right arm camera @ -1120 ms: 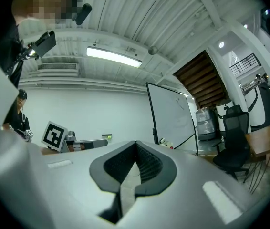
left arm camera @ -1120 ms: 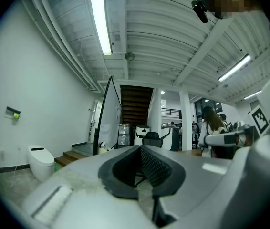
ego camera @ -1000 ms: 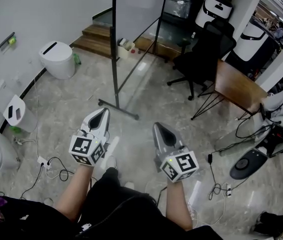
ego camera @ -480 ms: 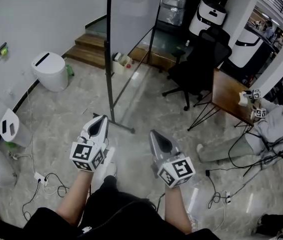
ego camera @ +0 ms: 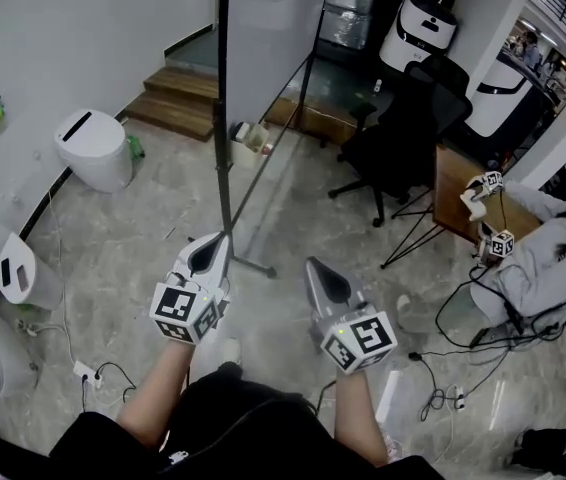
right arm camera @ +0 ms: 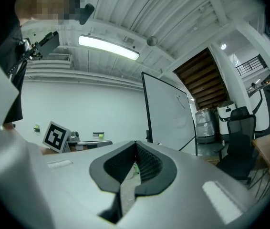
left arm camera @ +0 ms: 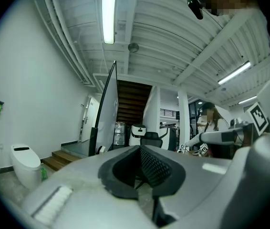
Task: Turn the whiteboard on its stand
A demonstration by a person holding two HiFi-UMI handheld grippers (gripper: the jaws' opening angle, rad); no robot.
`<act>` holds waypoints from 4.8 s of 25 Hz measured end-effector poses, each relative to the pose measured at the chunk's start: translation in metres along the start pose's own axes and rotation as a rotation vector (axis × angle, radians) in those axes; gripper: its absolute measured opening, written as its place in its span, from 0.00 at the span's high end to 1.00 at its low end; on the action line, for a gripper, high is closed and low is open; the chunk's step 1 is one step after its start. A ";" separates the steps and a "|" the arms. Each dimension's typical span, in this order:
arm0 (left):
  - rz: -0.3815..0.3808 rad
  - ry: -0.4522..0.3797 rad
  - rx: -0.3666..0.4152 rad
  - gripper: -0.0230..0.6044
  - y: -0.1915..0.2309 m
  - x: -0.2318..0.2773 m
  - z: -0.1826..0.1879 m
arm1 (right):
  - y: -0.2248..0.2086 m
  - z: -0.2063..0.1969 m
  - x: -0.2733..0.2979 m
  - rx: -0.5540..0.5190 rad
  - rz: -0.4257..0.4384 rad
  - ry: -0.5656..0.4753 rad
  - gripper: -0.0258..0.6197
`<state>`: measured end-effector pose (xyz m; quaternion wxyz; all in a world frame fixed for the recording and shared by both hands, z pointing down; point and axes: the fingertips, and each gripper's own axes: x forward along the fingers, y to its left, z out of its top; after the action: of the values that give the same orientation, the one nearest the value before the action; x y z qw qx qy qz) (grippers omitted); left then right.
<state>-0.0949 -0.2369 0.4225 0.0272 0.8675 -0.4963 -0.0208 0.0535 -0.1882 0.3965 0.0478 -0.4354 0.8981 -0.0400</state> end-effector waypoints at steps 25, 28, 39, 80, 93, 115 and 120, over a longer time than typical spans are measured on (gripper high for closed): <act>-0.095 0.039 -0.041 0.96 0.142 0.111 -0.013 | -0.032 -0.015 0.156 -0.028 -0.073 0.037 0.95; -0.096 0.043 -0.031 0.96 0.147 0.117 -0.013 | -0.034 -0.015 0.163 -0.018 -0.071 0.038 0.95; -0.045 0.035 0.018 0.96 0.154 0.135 -0.005 | -0.040 -0.006 0.176 -0.011 -0.002 -0.008 0.95; 0.196 0.133 0.119 0.53 0.270 0.309 -0.016 | -0.118 0.001 0.175 -0.006 0.002 0.014 0.95; 0.195 0.132 0.084 0.65 0.269 0.309 -0.023 | -0.110 -0.011 0.151 -0.016 -0.042 0.025 0.95; 0.207 0.142 0.058 0.66 0.262 0.262 -0.022 | -0.092 -0.008 0.124 -0.022 -0.066 0.007 0.95; 0.216 0.134 0.053 0.66 0.262 0.235 -0.025 | -0.082 -0.011 0.124 -0.022 -0.050 0.001 0.95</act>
<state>-0.2001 -0.5714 0.4628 0.0394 0.8089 -0.5842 0.0532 0.0390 -0.3360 0.4099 0.0415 -0.4580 0.8874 -0.0318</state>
